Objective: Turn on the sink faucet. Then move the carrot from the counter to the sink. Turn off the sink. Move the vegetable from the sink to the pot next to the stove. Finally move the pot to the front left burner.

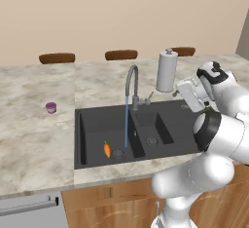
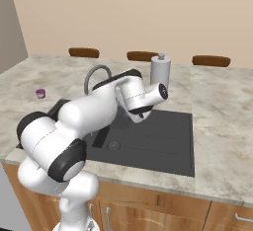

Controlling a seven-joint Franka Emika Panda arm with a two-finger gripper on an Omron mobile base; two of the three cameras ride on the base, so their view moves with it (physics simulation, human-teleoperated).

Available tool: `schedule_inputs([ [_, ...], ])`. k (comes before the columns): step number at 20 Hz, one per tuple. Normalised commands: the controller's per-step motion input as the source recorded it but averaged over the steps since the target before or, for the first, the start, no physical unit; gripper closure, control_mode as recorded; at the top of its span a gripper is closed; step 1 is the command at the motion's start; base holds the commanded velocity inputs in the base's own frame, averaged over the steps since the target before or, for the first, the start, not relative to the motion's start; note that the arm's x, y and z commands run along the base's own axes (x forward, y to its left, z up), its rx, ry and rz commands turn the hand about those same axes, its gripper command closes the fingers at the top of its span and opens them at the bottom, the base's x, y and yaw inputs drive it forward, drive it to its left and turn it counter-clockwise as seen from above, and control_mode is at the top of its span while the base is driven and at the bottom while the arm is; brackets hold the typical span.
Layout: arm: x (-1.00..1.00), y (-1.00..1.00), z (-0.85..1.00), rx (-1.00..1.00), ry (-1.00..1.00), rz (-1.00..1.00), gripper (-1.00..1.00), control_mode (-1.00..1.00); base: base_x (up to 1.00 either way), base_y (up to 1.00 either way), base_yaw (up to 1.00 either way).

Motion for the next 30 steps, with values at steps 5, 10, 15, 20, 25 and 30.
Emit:
schedule_inputs([
  [5, 0.13, -0.05, -0.10, -0.06, -0.51, 0.37, -1.00, -1.00, 0.00, 0.00, 0.00],
  [10, 0.14, -0.16, -0.02, -0.08, -0.44, 0.39, -1.00, -1.00, 0.00, 0.00, 0.00],
  [15, 0.10, -0.07, 0.05, -0.18, -0.32, 0.33, -1.00, -1.00, 0.00, 0.00, 0.00],
  [20, 0.16, 0.00, -0.02, -0.12, -0.25, 0.27, -1.00, -1.00, 0.00, 0.00, 0.00],
  [25, 0.14, -0.12, -0.22, 0.00, -0.04, 0.06, -1.00, -1.00, 0.00, 0.00, 0.00],
  [30, 0.33, -0.06, -0.14, 0.00, -0.16, 0.03, -1.00, -1.00, 0.00, 0.00, 0.00],
])
